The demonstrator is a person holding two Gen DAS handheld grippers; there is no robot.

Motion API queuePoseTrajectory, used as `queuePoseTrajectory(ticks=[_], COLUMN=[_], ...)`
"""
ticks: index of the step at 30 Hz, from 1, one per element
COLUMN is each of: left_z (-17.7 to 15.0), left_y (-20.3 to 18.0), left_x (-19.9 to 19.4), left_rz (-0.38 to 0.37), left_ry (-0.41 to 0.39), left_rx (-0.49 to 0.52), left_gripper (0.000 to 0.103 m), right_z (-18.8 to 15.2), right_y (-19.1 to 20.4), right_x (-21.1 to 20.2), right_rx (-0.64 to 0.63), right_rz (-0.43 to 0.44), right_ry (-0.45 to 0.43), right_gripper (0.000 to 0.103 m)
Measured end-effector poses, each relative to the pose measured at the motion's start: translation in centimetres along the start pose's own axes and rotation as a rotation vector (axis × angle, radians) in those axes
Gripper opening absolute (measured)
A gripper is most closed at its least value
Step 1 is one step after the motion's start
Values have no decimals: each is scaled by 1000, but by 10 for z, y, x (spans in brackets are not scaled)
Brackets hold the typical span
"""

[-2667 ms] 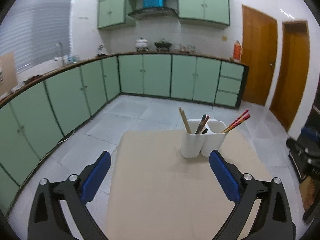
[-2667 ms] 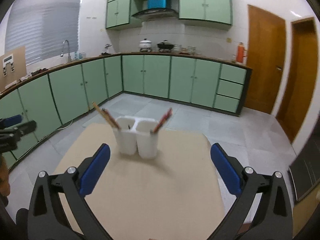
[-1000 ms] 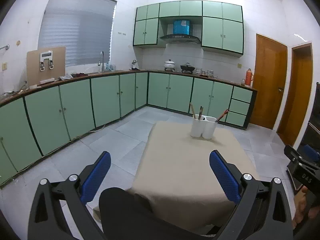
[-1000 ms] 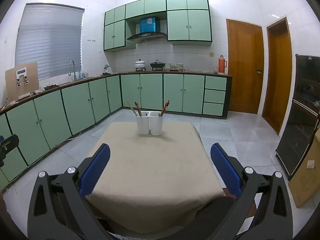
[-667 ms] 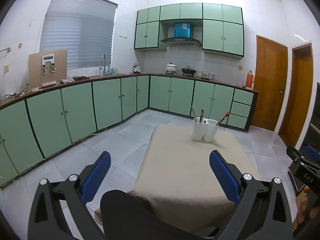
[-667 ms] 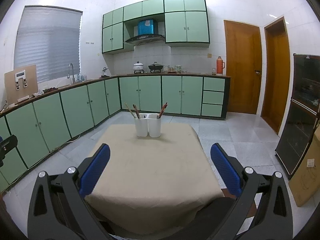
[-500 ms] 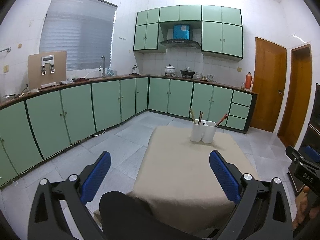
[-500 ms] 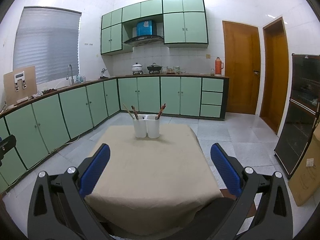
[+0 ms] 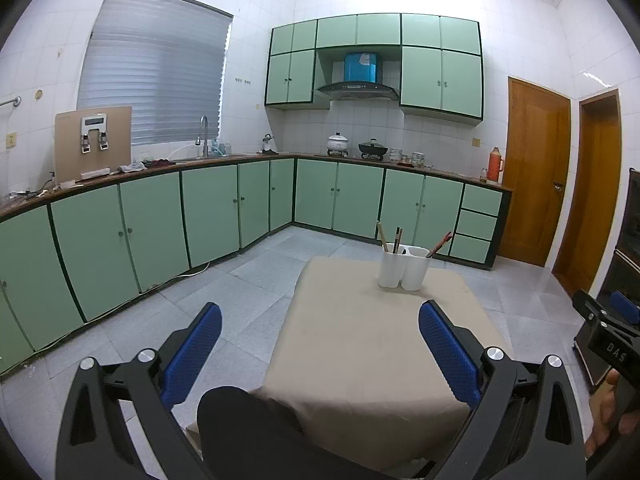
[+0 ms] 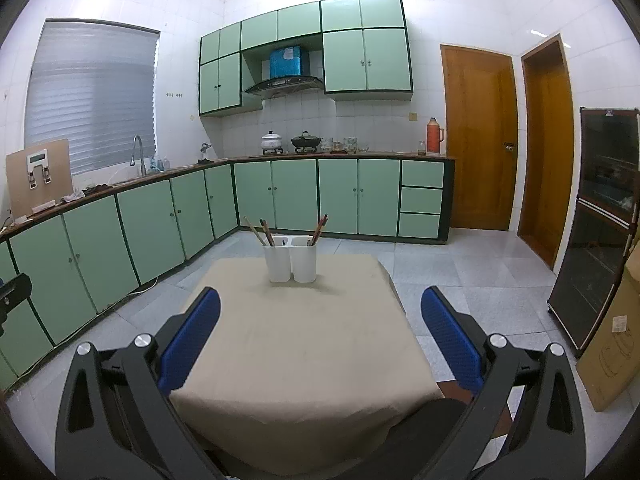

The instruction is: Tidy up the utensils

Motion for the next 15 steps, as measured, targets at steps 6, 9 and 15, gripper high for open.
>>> queuePoseTrajectory(ticks=[6, 9, 15], left_z=[0, 0, 0], left_y=[-1, -1, -1], left_x=[-2, -2, -3], left_rz=[-3, -2, -2], left_ry=[-1, -2, -2], left_rx=[0, -1, -1], left_gripper=[97, 97, 97], right_z=[0, 1, 1], right_y=[0, -2, -4], right_x=[0, 0, 0], right_rx=[-2, 0, 2], right_rz=[0, -1, -1], right_ry=[0, -2, -3], right_gripper=[97, 97, 97])
Point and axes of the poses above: each gripper's, at about its wrist camera, not at the fingertips, and x roughly the way its jaws point, y to its left, z to its top, the point moved 4 cm from there along x, roughly the way its jaws point, and after that the axes turned 13 degrees about -x, right-handed, at the moved point
